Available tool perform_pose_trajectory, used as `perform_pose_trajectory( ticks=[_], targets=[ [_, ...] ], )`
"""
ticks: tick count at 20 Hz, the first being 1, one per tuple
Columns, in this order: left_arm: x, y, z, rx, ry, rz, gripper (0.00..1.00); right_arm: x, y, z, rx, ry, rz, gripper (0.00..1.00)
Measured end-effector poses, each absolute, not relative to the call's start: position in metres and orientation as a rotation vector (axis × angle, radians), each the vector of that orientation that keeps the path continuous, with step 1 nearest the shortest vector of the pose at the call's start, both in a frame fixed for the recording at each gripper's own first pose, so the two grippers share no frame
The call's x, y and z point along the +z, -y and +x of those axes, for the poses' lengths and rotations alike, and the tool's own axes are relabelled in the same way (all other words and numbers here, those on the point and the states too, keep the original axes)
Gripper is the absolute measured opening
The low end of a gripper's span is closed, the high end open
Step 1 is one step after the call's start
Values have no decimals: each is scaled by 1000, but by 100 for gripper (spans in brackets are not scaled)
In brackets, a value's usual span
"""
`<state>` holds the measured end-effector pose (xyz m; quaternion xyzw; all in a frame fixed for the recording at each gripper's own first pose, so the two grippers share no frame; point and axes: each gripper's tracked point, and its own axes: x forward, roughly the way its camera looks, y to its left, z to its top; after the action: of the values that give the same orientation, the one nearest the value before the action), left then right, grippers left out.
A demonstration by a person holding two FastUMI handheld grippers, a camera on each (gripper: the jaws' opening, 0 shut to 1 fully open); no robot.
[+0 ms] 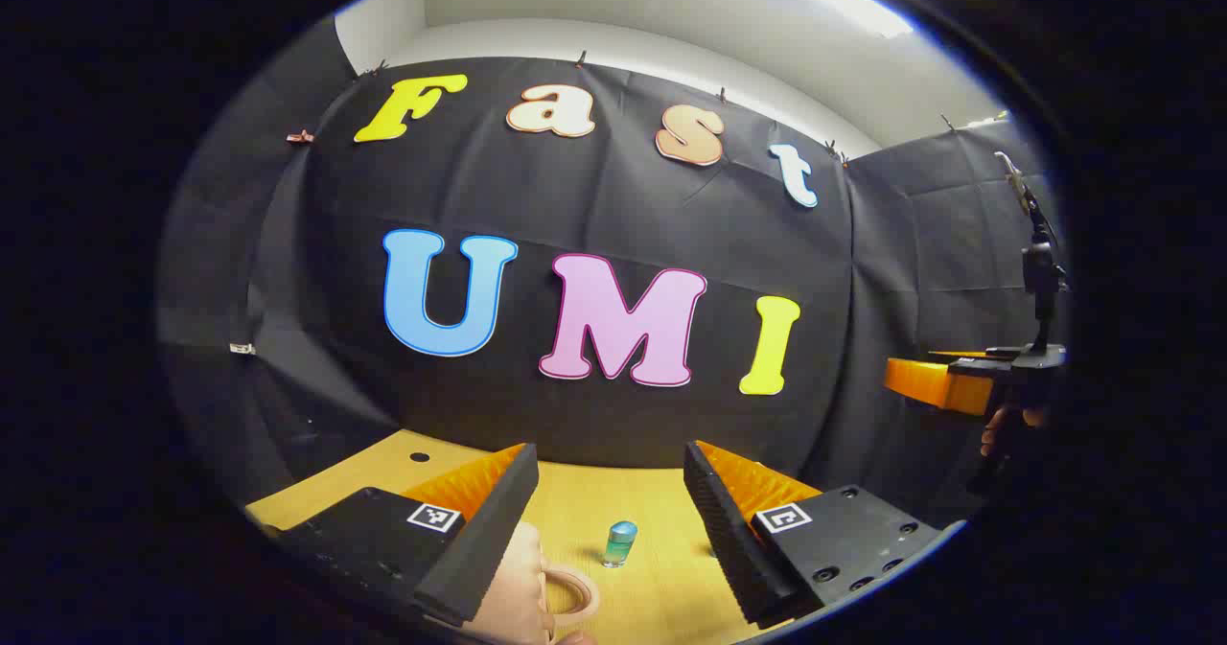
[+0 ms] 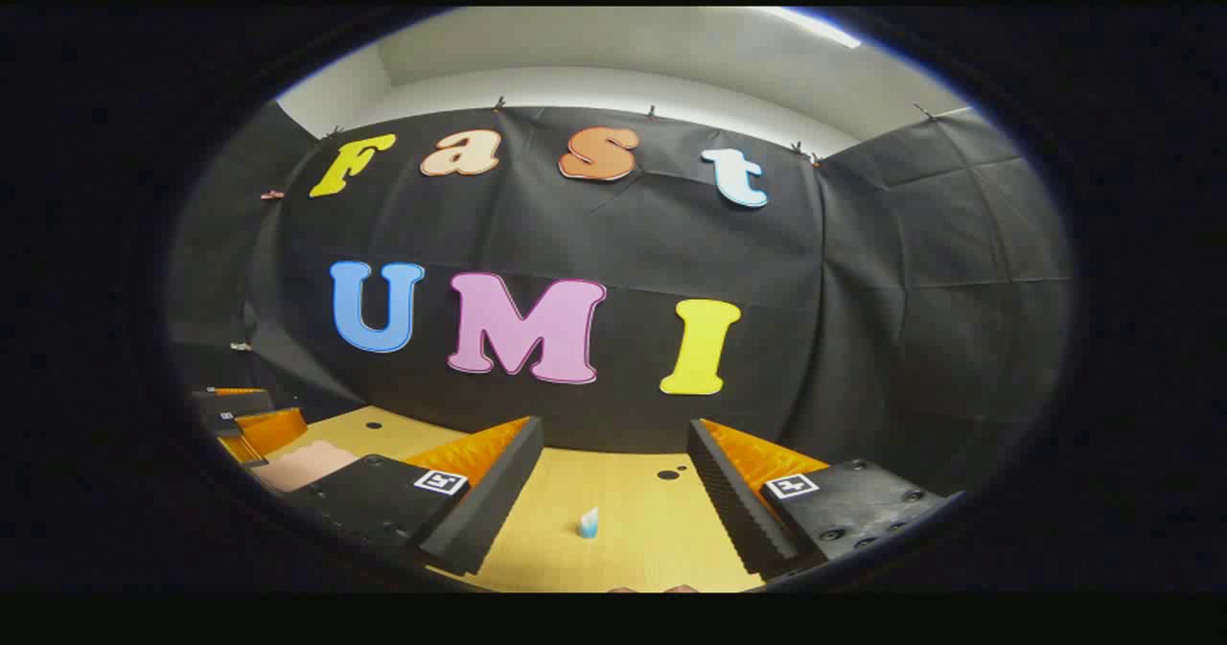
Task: First open the suitcase, pack the skin care products into it, and then close the suitcase.
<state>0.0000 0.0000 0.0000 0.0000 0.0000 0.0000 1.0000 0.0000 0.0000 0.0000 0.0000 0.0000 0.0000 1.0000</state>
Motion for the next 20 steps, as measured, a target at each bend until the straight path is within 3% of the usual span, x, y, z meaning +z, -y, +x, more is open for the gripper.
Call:
perform_pose_trajectory(
  ticks=[2,20],
  targets=[
    [-5,6,4,-14,-13,12,96,-1,4,-1,-13,-5,-6,94],
    [-3,23,12,-74,-2,81,96,-6,-9,10,3,-4,-2,96]
  ],
)
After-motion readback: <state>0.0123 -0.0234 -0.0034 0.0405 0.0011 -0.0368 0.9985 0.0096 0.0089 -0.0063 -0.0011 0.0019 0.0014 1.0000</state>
